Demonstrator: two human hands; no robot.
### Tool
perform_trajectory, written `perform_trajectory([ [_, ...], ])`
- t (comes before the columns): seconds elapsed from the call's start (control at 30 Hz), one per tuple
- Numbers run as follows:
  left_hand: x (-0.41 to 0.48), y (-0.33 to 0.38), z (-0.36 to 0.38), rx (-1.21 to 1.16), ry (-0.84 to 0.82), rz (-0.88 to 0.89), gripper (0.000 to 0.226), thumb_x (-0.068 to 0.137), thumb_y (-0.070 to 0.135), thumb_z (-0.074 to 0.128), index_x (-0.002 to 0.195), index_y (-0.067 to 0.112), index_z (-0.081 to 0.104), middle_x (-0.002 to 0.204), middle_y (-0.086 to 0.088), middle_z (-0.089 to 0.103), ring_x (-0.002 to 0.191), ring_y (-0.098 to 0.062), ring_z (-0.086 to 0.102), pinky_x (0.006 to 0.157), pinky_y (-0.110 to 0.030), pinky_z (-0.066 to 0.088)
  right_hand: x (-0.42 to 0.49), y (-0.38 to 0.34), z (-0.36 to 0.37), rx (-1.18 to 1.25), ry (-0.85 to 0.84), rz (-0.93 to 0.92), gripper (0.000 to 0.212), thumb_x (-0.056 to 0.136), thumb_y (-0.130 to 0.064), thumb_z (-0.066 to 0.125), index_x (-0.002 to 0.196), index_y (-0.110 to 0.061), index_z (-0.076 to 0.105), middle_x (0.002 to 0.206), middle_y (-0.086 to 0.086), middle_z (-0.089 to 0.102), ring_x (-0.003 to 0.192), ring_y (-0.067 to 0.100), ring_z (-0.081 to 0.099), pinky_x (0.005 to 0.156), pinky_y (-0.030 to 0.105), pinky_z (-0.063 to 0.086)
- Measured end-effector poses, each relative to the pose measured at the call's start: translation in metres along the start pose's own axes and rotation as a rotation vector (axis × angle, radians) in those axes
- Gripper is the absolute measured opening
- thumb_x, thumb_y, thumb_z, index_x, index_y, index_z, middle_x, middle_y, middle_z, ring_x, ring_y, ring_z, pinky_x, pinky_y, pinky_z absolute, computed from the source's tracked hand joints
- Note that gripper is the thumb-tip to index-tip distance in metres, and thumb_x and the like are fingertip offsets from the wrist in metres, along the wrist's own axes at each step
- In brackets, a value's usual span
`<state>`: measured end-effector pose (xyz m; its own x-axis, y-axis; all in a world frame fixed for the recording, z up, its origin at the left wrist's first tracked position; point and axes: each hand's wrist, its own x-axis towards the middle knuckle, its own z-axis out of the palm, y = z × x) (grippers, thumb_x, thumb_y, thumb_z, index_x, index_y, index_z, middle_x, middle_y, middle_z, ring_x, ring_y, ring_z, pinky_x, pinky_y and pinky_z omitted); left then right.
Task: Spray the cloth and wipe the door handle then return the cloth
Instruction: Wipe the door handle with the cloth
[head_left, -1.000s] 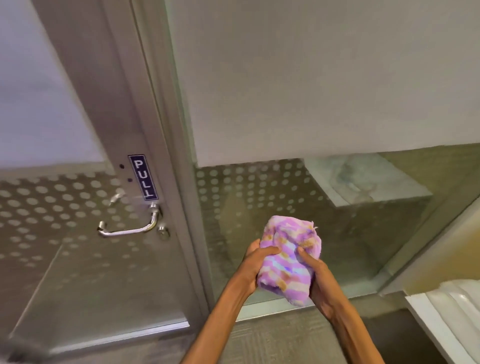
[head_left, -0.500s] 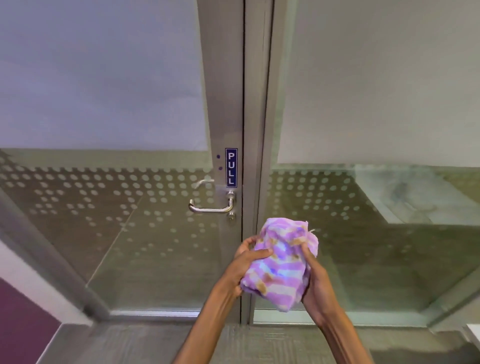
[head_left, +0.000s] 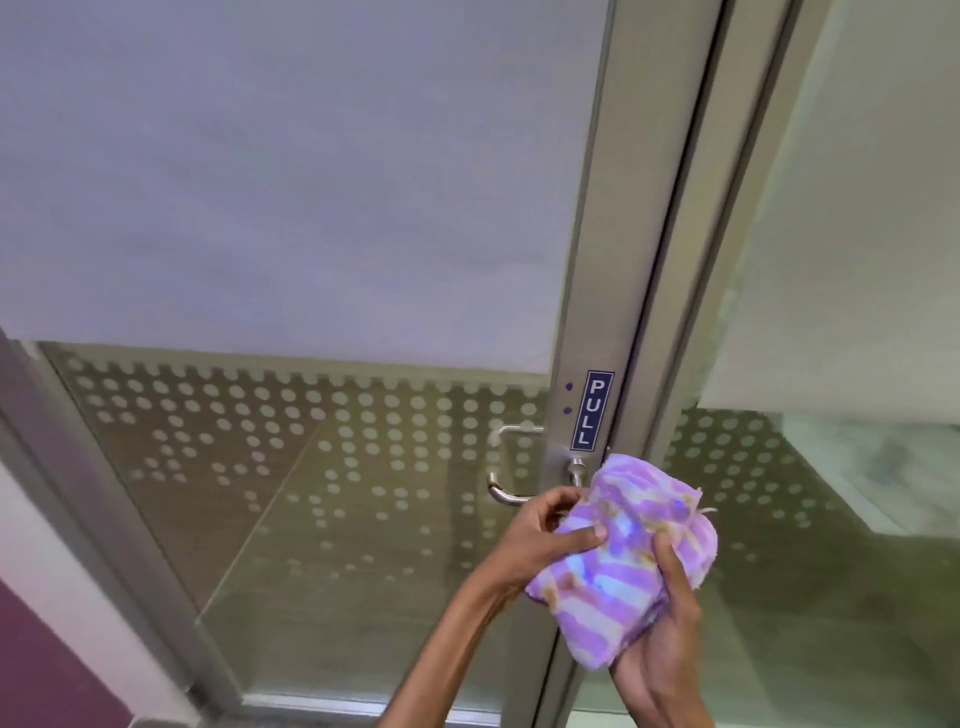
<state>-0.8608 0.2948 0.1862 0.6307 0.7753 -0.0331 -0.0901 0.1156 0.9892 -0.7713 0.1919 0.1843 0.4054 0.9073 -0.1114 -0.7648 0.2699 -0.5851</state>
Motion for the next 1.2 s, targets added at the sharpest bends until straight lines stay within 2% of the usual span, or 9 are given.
perform_trajectory([
  [0.17, 0.003, 0.033, -0.044, 0.32, 0.285, 0.292, 0.057, 0.061, 0.056, 0.079, 0.112, 0.049, 0.053, 0.128, 0.012, 0.051, 0.111, -0.002, 0.057, 0.094, -0.023, 0.053, 0.015, 0.024, 0.024, -0.016, 0.088, -0.232, 0.05, 0.085, -0.025, 0.062, 0.134, -0.014, 0.057, 0.123, 0.011, 0.069, 0.107, 0.029, 0.068, 0.079, 0.049, 0.06],
  [0.3, 0.022, 0.07, -0.091, 0.546, 0.697, 0.708, 0.043, 0.085, 0.054, 0.062, 0.122, 0.033, 0.053, 0.128, 0.011, 0.048, 0.124, -0.005, 0.049, 0.101, -0.017, 0.042, 0.036, 0.023, 0.03, -0.243, 0.356, -0.535, 0.023, 0.084, -0.019, 0.074, 0.105, -0.029, 0.073, 0.101, -0.009, 0.077, 0.089, 0.009, 0.073, 0.073, 0.029, 0.062],
  [0.43, 0.054, 0.093, -0.118, 0.76, 0.732, 0.886, 0.057, 0.093, 0.05, 0.046, 0.14, 0.017, 0.043, 0.158, -0.002, 0.027, 0.15, -0.016, 0.026, 0.118, -0.031, 0.03, 0.06, 0.023, 0.029, -0.529, 0.477, -0.812, 0.02, 0.085, -0.011, 0.074, 0.079, -0.029, 0.069, 0.072, -0.025, 0.071, 0.063, -0.012, 0.06, 0.059, 0.009, 0.051],
  [0.6, 0.086, 0.104, -0.13, 1.048, 0.908, 0.908, 0.072, 0.097, 0.044, 0.039, 0.154, 0.008, 0.015, 0.164, -0.015, 0.004, 0.156, -0.015, -0.014, 0.125, -0.052, -0.003, 0.088, 0.025, 0.033, -0.772, 0.496, -0.978, 0.023, 0.084, -0.04, 0.07, 0.079, -0.019, 0.062, 0.067, -0.003, 0.058, 0.063, -0.004, 0.048, 0.066, 0.027, 0.046],
  [0.67, 0.097, 0.11, -0.133, 1.105, 0.967, 0.897, 0.07, 0.097, 0.038, 0.039, 0.155, 0.015, 0.006, 0.164, -0.012, -0.002, 0.152, -0.009, -0.023, 0.123, -0.053, -0.006, 0.103, 0.025, 0.036, -0.884, 0.454, -1.058, 0.027, 0.084, -0.038, 0.063, 0.09, -0.012, 0.065, 0.088, -0.002, 0.069, 0.086, -0.001, 0.058, 0.086, 0.047, 0.052],
  [0.73, 0.105, 0.114, -0.133, 1.167, 0.969, 0.927, 0.074, 0.099, 0.039, 0.034, 0.157, 0.024, -0.01, 0.166, 0.002, -0.02, 0.151, -0.008, -0.026, 0.123, -0.048, -0.012, 0.118, 0.023, 0.037, -1.028, 0.414, -1.172, 0.031, 0.086, -0.032, 0.062, 0.104, -0.006, 0.066, 0.114, -0.002, 0.069, 0.121, -0.003, 0.051, 0.106, 0.057, 0.038],
  [0.93, 0.121, 0.116, -0.13, 1.254, 0.936, 1.031, 0.067, 0.103, 0.042, 0.02, 0.156, 0.023, -0.017, 0.164, 0.009, -0.027, 0.153, -0.01, -0.021, 0.124, -0.042, -0.016, 0.153, 0.027, 0.034, -1.358, 0.228, -1.364, 0.035, 0.088, -0.014, 0.058, 0.121, -0.002, 0.064, 0.124, 0.014, 0.067, 0.122, 0.027, 0.059, 0.117, 0.057, 0.024],
  [1.03, 0.129, 0.117, -0.134, 1.229, 0.931, 1.05, 0.067, 0.103, 0.043, 0.019, 0.157, 0.021, -0.015, 0.165, 0.007, -0.023, 0.155, -0.01, -0.017, 0.126, -0.039, -0.013, 0.166, 0.031, 0.036, -1.401, 0.169, -1.399, 0.058, 0.084, -0.003, 0.064, 0.14, -0.004, 0.049, 0.143, 0.016, 0.053, 0.135, 0.028, 0.048, 0.118, 0.054, 0.026],
  [1.2, 0.14, 0.119, -0.135, 1.295, 1.004, 1.023, 0.068, 0.103, 0.045, 0.017, 0.156, 0.018, -0.016, 0.166, 0.005, -0.022, 0.155, -0.011, -0.017, 0.126, -0.039, -0.015, 0.184, 0.022, 0.042, -1.432, 0.064, -1.461, 0.056, 0.095, -0.036, 0.056, 0.14, -0.006, 0.042, 0.143, 0.012, 0.047, 0.14, 0.021, 0.036, 0.116, 0.051, 0.03],
])
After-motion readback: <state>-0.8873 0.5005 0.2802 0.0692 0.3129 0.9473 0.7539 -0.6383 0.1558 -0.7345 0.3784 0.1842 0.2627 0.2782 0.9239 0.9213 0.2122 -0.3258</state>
